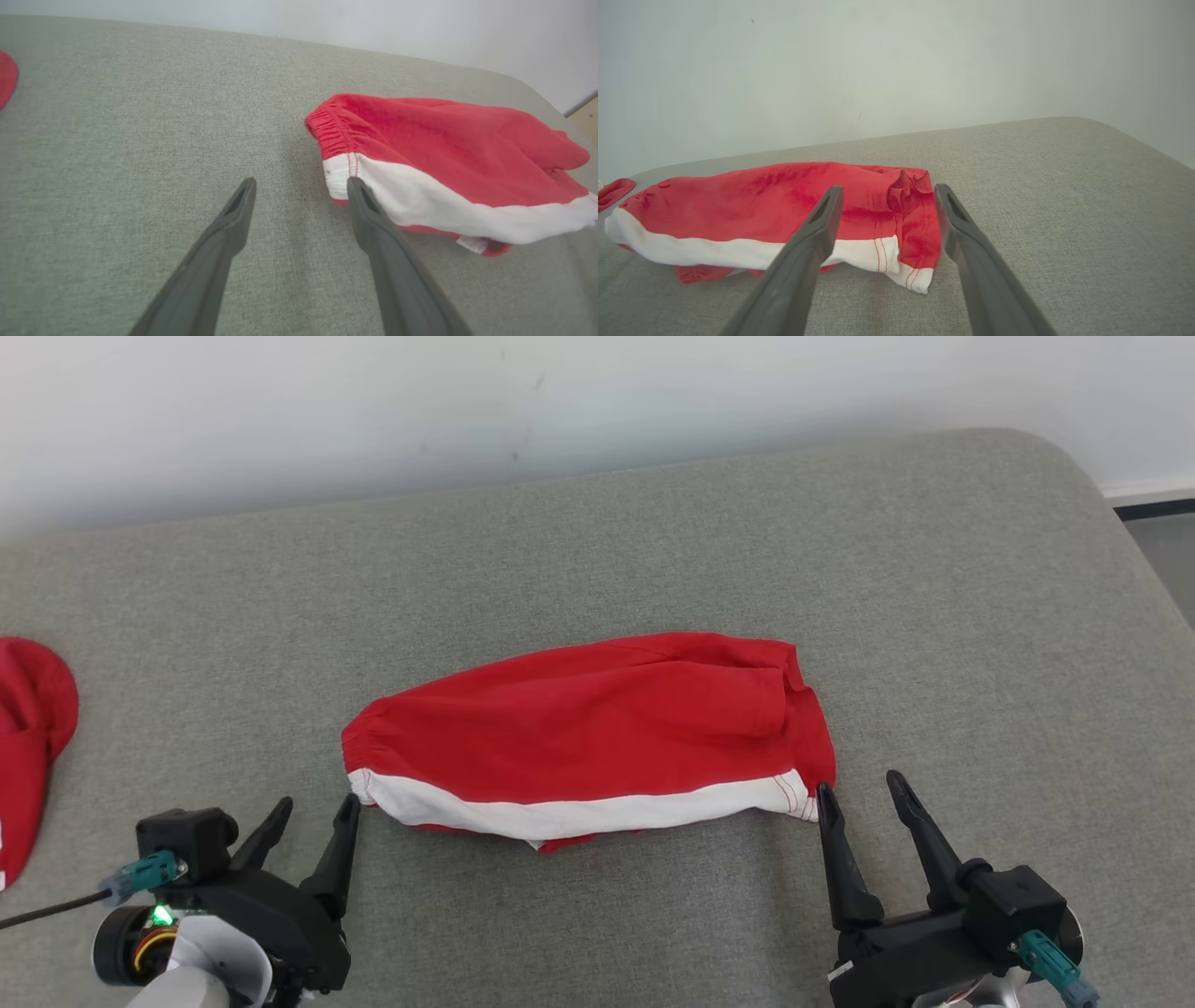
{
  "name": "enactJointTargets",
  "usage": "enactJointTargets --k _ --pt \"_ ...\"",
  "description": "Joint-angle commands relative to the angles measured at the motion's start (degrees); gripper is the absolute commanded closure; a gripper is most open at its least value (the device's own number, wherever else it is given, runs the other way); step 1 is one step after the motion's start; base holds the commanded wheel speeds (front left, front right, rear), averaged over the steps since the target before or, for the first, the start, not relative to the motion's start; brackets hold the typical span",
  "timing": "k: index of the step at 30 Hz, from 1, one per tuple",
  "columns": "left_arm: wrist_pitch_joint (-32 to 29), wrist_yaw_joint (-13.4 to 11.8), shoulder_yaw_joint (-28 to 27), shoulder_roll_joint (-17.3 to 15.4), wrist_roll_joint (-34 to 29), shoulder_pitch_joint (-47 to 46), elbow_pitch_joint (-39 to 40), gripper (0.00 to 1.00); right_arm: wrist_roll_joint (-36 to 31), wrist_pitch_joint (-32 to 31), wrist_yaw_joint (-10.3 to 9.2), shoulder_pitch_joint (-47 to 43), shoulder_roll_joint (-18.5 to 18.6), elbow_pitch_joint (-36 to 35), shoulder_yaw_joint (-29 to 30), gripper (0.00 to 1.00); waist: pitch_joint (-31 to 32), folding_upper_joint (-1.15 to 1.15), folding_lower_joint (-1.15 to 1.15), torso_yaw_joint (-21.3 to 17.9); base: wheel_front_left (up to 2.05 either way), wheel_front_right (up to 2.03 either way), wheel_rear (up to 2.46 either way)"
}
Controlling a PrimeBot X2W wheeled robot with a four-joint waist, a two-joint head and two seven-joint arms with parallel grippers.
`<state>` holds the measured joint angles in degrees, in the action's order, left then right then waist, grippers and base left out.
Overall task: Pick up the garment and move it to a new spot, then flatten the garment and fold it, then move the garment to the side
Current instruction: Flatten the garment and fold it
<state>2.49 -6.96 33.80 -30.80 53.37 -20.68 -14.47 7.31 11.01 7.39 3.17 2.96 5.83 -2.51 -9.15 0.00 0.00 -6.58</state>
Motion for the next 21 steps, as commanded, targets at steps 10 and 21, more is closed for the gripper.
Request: enactJointTargets --k 10,21 --pt "-1.6 2.9 1.9 1.6 -0.3 -4.1 -5.4 0.0 0.1 0.2 0.19 0.7 -0.1 0.1 -0.2 0.0 -1.0 0.0 0.0 -2.3 0.0 0.0 0.0" --pt "-3.9 5.4 2.7 2.6 1.9 -5.1 -6.5 0.44 0.4 0.7 0.2 1.1 -0.2 0.7 -0.1 0.0 -1.5 0.0 0.0 -2.9 0.0 0.0 0.0"
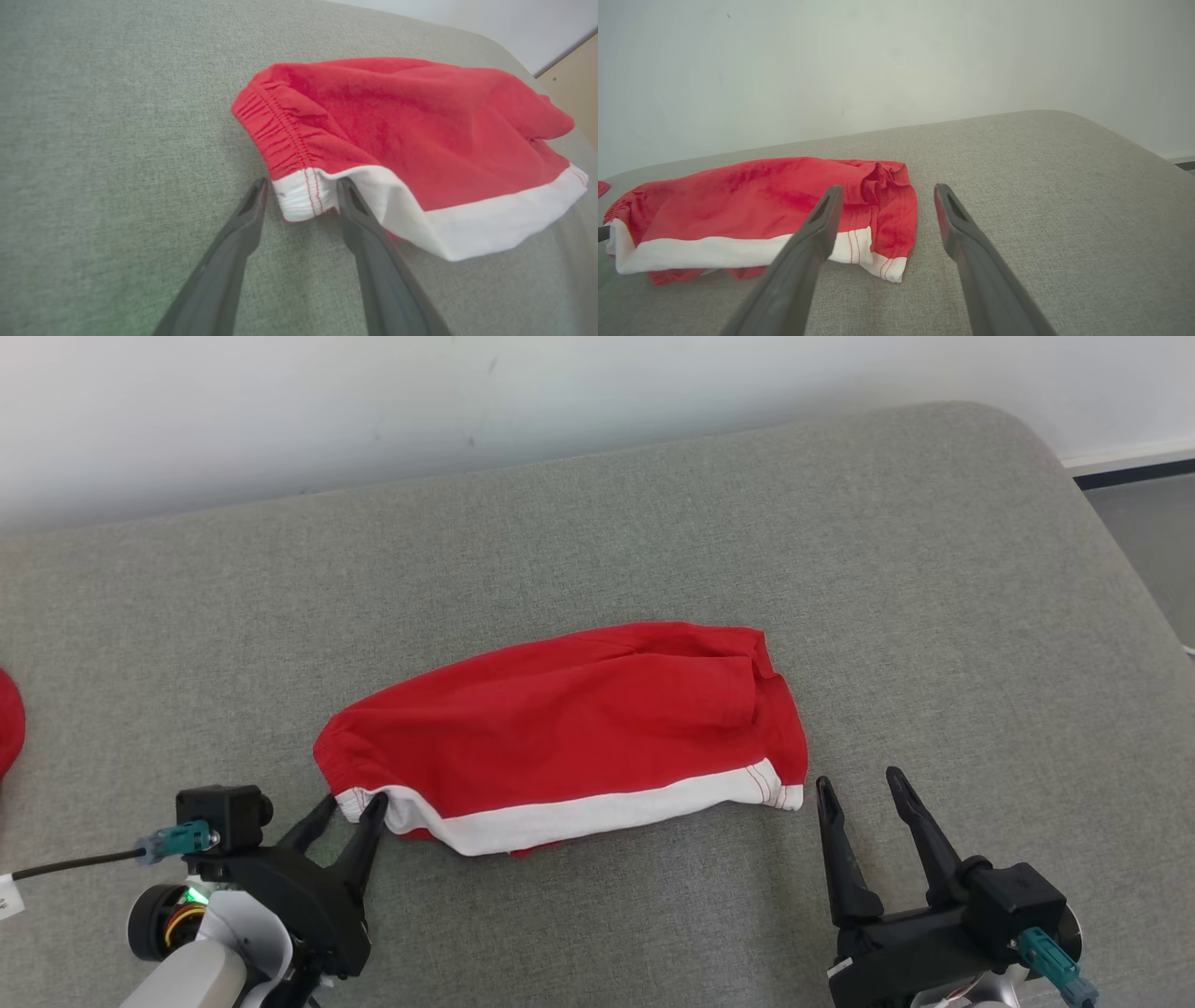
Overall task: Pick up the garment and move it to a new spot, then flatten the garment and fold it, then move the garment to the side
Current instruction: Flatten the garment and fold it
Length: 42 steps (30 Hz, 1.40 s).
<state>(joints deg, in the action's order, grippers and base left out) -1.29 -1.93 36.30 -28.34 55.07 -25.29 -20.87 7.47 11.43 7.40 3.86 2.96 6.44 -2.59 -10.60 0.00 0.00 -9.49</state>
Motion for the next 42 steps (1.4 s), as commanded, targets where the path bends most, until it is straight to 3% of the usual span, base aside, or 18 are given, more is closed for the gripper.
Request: enactJointTargets --k 1,2,4,13,22,29,37,38,42 --pt "-0.1 0.3 0.2 0.2 0.2 -0.6 -0.1 0.52 0.2 0.3 0.19 0.5 -0.2 0.1 0.0 0.0 0.0 0.0 0.0 0.1 0.0 0.0 0.0" --pt "-0.2 0.4 0.3 0.2 0.2 -0.6 0.1 0.61 0.2 0.3 0.19 0.5 -0.2 0.1 0.0 0.0 0.0 0.0 0.0 0.1 0.0 0.0 0.0" --pt "-0.2 0.5 0.4 0.2 0.2 -0.6 0.4 1.0 0.1 0.2 0.19 0.4 -0.2 0.0 0.1 0.0 0.0 0.0 0.0 0.2 0.0 0.0 0.0" --pt "1.4 -0.1 0.0 -0.5 0.4 2.2 3.4 1.0 -0.2 -1.4 0.18 0.7 0.3 -0.7 -0.6 0.0 0.2 0.0 0.0 0.6 0.0 0.0 0.0" --pt "3.7 -2.3 0.0 -1.0 0.2 7.0 8.8 1.0 0.9 -18.9 0.18 1.5 6.9 -6.4 1.1 0.0 0.0 0.0 0.0 1.6 0.0 0.0 0.0" --pt "3.4 -3.0 0.5 -0.2 0.4 7.1 9.8 1.0 3.6 -28.1 0.18 3.6 9.5 -4.8 -4.2 0.0 -0.9 0.0 0.0 2.7 0.0 0.0 0.0" --pt "2.9 -2.9 0.9 0.3 -0.1 5.3 9.7 1.0 4.2 -30.0 0.18 8.5 8.6 0.9 -7.8 0.0 -2.0 0.0 0.0 3.7 0.0 0.0 0.0" --pt "2.9 -2.8 0.9 0.3 -0.2 5.1 9.7 1.0 4.3 -30.3 0.18 8.9 8.4 1.6 -7.8 0.05 -2.2 0.0 0.0 3.8 0.0 0.0 0.0" --pt "3.0 -2.7 0.8 0.4 -0.2 4.5 9.6 1.0 4.7 -30.5 0.18 9.8 8.1 3.0 -8.4 0.11 -2.8 0.0 0.0 4.2 0.0 0.0 0.0"
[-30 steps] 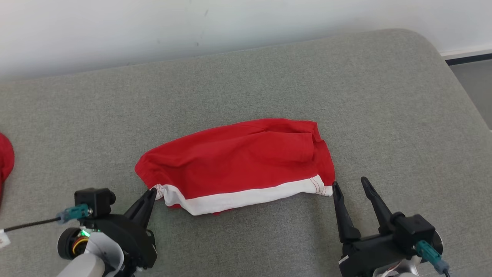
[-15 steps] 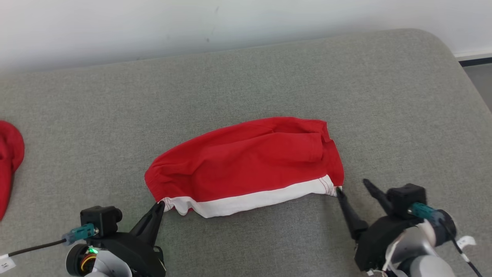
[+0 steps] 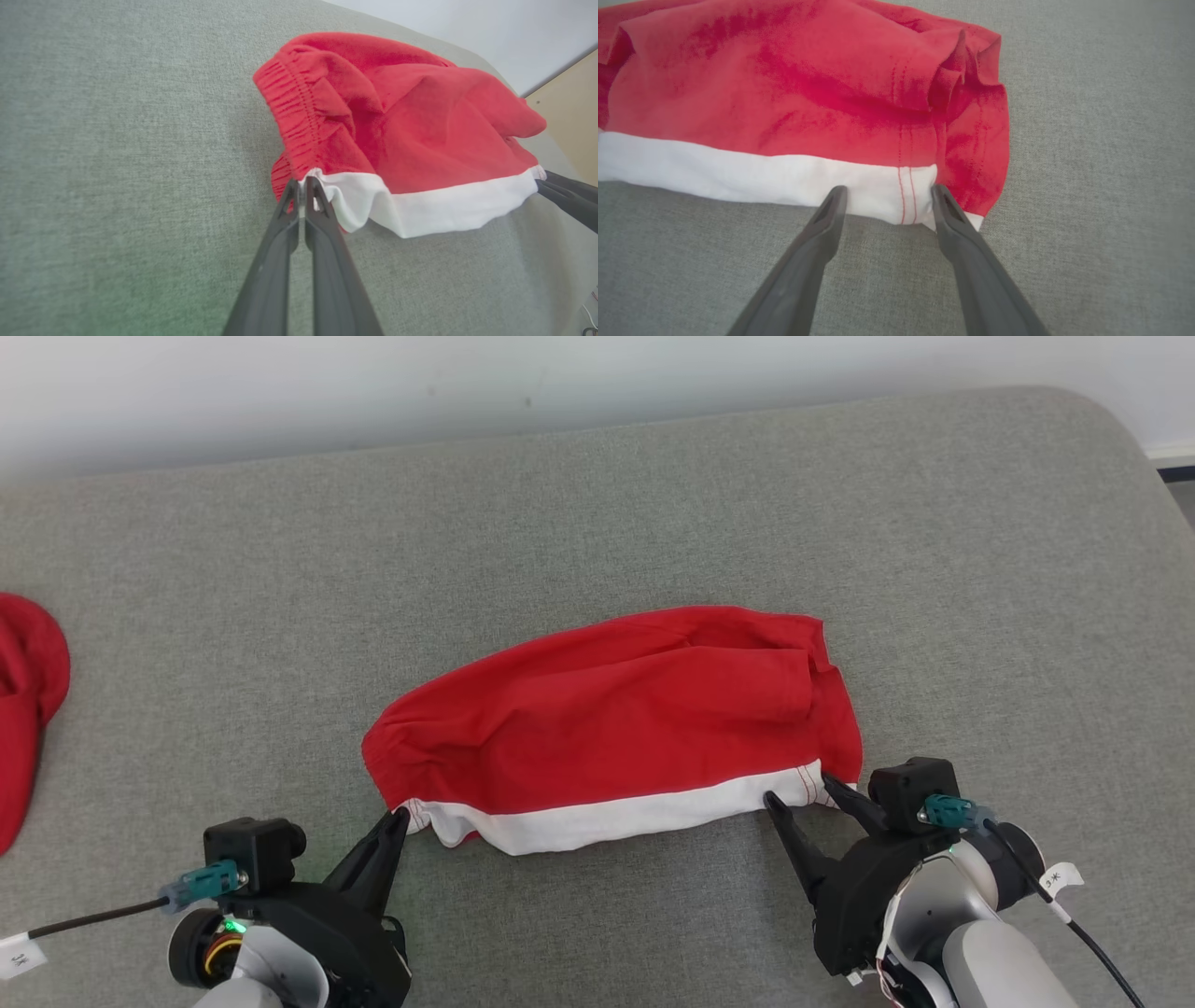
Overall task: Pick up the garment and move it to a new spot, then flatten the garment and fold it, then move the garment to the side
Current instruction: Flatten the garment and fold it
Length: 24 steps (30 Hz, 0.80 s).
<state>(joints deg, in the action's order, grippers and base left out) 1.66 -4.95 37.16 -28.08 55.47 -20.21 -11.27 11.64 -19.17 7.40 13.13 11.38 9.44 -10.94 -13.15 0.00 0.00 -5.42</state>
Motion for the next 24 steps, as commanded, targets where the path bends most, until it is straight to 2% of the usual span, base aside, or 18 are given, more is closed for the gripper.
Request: enactJointTargets --k 1,4,8,9,13,14,19,24 --pt "0.1 0.2 -0.1 0.1 -0.6 -0.6 0.0 1.0 0.6 0.1 0.18 0.6 -0.5 0.4 0.0 0.14 -0.4 0.0 0.0 0.2 0.0 0.0 0.0" --pt "0.2 0.2 -0.2 0.0 -0.4 -0.8 -0.1 1.0 0.5 -0.2 0.18 0.4 -0.7 1.1 0.0 0.15 -0.7 0.0 0.0 0.2 0.0 0.0 0.0" --pt "0.3 0.3 -0.3 0.1 -0.3 -1.1 -0.3 1.0 0.8 -0.2 0.18 0.6 -1.1 1.7 0.0 0.23 -1.1 0.0 0.0 0.3 0.0 0.0 0.0" --pt "0.4 0.3 -0.3 0.2 -0.3 -1.1 -0.3 1.0 0.9 -0.3 0.18 0.6 -1.2 1.8 0.0 0.29 -1.1 0.0 0.0 0.3 0.0 0.0 0.0" --pt "0.5 0.5 -0.3 0.2 -0.2 -1.5 -0.4 1.0 1.1 -0.3 0.18 0.9 -1.3 2.1 -0.2 0.72 -1.4 0.0 0.0 0.3 0.0 0.0 0.0" --pt "0.6 0.5 -0.4 0.1 -0.2 -1.6 -0.3 1.0 1.1 -0.2 0.18 1.1 -1.5 2.2 -0.3 1.0 -1.5 0.0 0.0 0.2 0.0 0.0 0.0" --pt "1.6 0.8 -1.0 0.1 0.0 -1.9 -0.2 1.0 1.3 1.5 0.18 1.8 -1.2 1.6 -0.8 1.0 -1.5 0.0 0.0 0.1 0.0 0.0 0.0" --pt "4.8 1.8 -3.2 0.7 1.8 -1.3 1.0 1.0 2.6 5.7 0.18 2.4 -0.7 -0.8 -0.1 1.0 -0.7 0.0 0.0 -0.2 0.0 0.0 0.0"
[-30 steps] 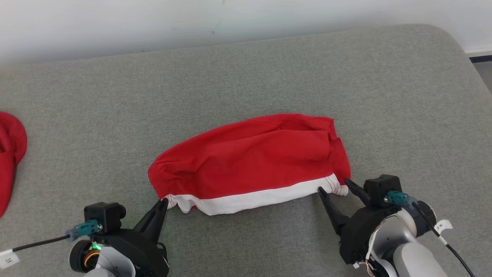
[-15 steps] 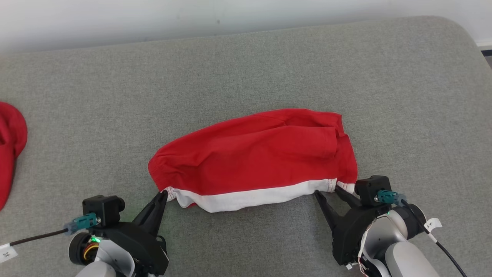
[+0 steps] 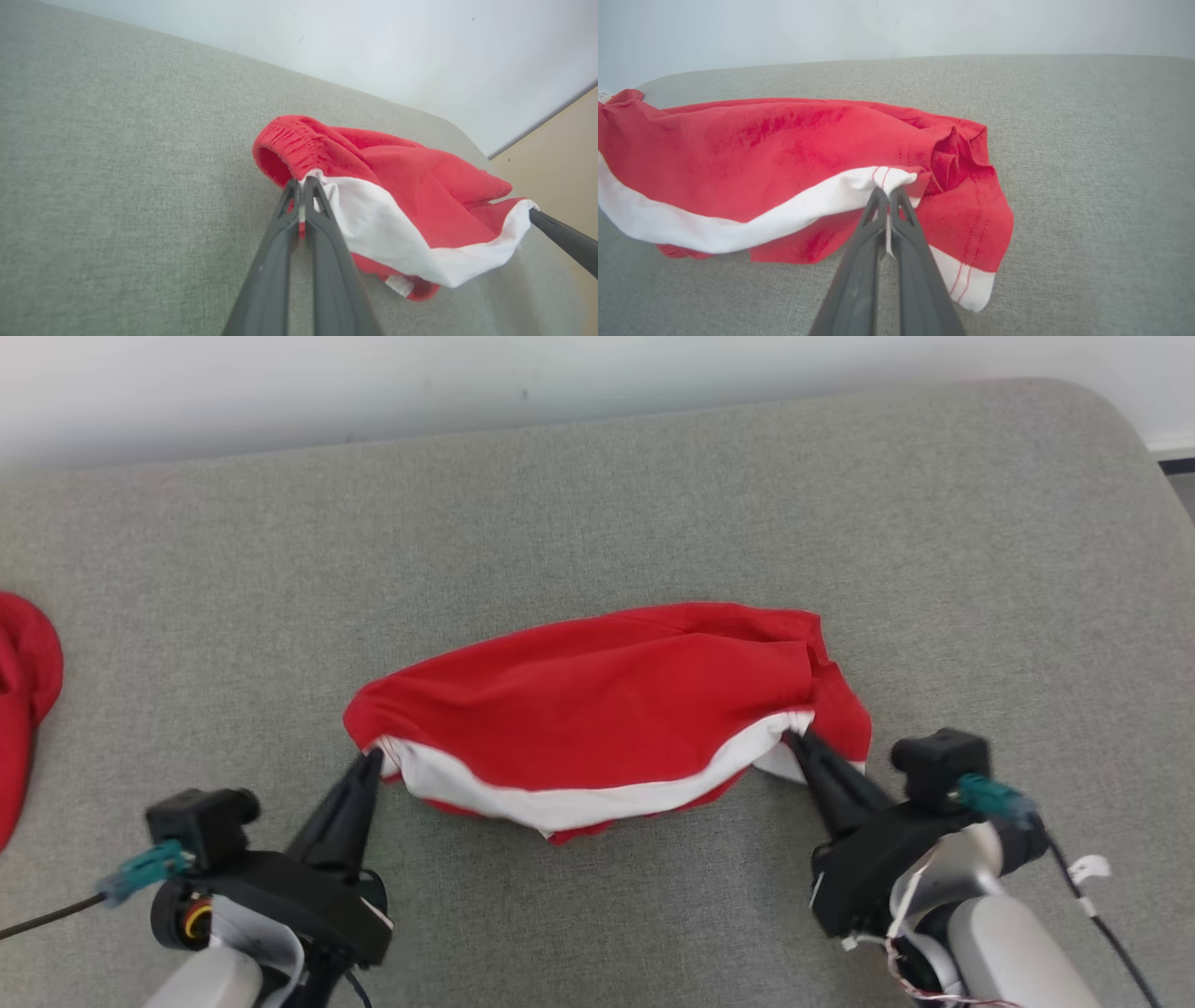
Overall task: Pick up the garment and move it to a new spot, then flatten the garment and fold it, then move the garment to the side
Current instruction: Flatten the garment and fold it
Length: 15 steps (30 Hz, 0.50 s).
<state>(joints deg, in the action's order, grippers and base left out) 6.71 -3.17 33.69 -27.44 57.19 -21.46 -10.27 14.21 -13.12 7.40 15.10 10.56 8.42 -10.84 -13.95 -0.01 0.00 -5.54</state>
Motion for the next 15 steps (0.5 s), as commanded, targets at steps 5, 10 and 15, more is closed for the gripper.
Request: enactJointTargets --k 5,10,15 --pt "4.8 1.7 -4.5 0.3 2.9 1.0 4.1 1.0 2.0 4.9 0.18 0.3 1.6 -6.6 2.5 1.0 1.8 0.01 0.0 -0.4 0.0 0.0 0.0" --pt "6.2 3.0 -7.2 -0.1 4.4 0.0 9.2 1.0 4.7 6.9 0.18 0.6 3.2 -13.0 4.0 1.0 3.2 0.01 0.0 -0.6 0.0 0.0 0.0" --pt "4.9 3.8 -8.1 -0.5 5.2 -3.2 14.4 1.0 8.2 8.0 0.18 2.1 4.3 -18.6 5.2 1.0 4.4 0.01 0.0 -0.9 0.0 0.0 0.0"
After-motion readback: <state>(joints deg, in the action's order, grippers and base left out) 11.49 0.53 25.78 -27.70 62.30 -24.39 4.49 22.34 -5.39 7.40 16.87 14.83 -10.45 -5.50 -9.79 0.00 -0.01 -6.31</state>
